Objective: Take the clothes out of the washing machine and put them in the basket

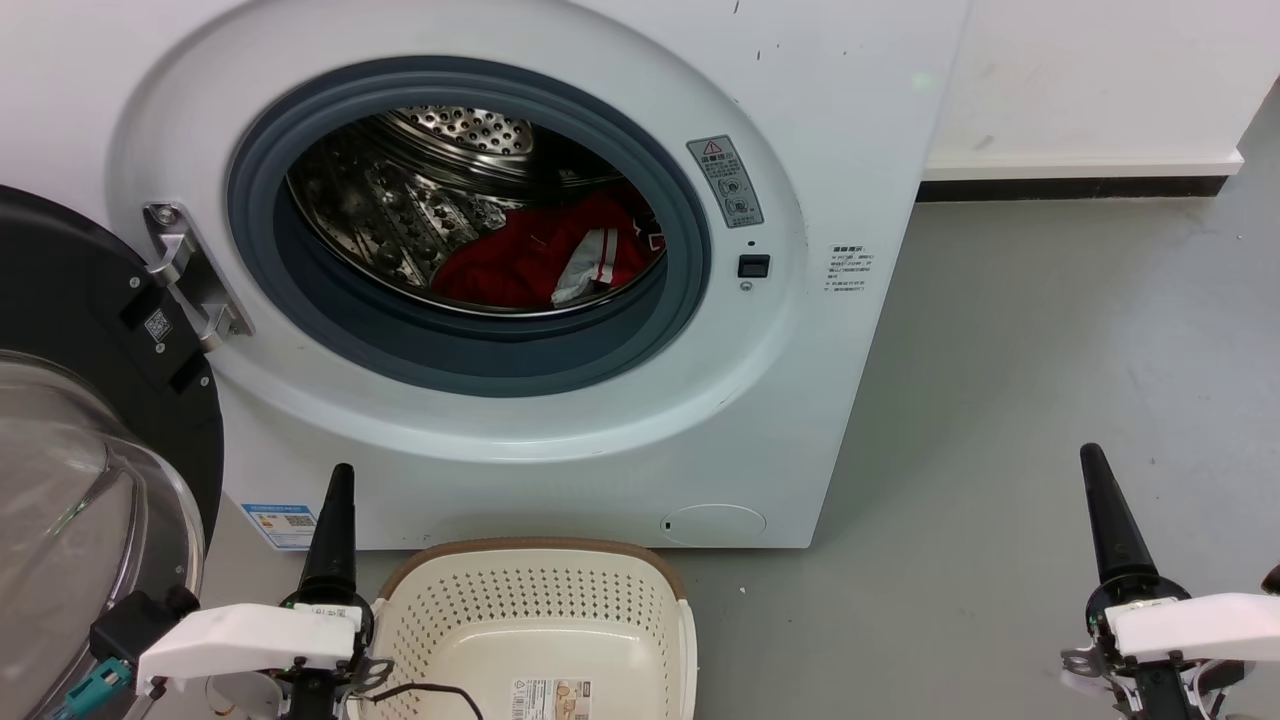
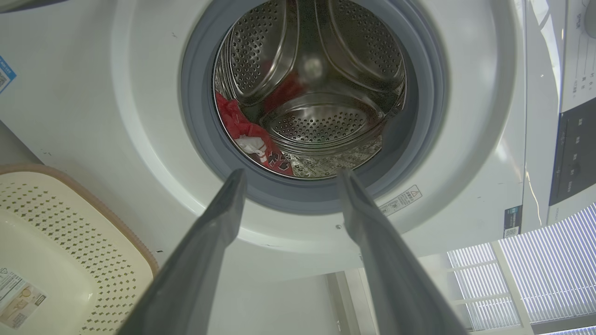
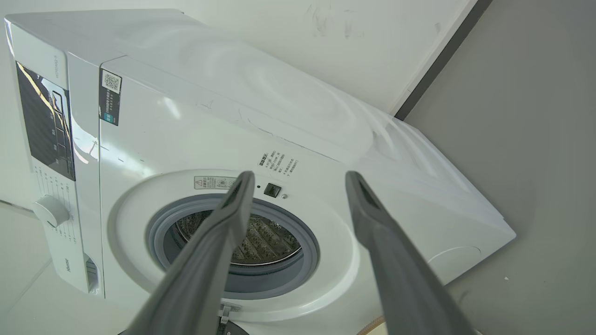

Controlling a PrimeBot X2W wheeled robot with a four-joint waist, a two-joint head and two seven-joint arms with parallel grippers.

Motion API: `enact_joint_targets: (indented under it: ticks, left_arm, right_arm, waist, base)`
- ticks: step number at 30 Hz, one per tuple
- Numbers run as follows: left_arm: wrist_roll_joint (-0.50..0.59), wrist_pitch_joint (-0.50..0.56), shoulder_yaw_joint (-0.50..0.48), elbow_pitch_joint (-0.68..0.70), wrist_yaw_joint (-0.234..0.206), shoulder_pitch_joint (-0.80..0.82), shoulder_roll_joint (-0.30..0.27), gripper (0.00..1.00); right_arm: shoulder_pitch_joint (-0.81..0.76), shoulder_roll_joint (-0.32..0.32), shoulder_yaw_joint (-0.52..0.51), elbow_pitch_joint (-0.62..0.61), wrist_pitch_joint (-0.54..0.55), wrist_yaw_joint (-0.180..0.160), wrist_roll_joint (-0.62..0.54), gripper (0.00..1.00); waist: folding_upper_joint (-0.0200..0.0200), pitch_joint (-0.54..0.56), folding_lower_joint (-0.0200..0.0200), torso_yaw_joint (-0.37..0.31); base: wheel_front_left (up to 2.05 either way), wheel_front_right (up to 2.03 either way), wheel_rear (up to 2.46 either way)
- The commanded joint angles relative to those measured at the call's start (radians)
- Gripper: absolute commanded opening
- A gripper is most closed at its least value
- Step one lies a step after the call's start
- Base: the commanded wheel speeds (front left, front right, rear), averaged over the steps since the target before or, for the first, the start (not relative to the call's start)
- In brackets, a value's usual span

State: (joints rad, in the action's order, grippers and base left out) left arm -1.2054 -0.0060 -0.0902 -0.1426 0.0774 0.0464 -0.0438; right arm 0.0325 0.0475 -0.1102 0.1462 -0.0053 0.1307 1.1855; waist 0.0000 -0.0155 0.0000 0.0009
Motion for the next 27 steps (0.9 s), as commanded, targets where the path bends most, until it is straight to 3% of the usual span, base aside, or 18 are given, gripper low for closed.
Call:
enact_joint_targets:
  ticks: [1, 15, 27]
  left_arm:
    - [0.05, -0.015, 0.008, 0.032, -0.013, 0.004, -0.003, 1.0]
    - [0.325, -0.066, 0.05, 0.083, -0.063, -0.019, -0.004, 1.0]
    - [0.493, -0.1, 0.068, 0.116, -0.085, -0.038, -0.005, 1.0]
  right_arm:
    - [0.002, 0.004, 0.007, -0.038, -0.014, 0.0, -0.063, 1.0]
    - [-0.028, 0.004, 0.052, -0.106, -0.065, 0.0, -0.373, 1.0]
    - [-0.048, 0.004, 0.062, -0.141, -0.101, 0.0, -0.559, 1.0]
  waist:
    - [0.0, -0.001, 0.0, 0.0]
    - [0.0, -0.002, 0.0, -0.004]
    - [0.0, -0.001, 0.0, -0.007]
  base:
    - [0.0, 0.0, 0.0]
    - [0.0, 0.0, 0.0]
    - [0.0, 0.0, 0.0]
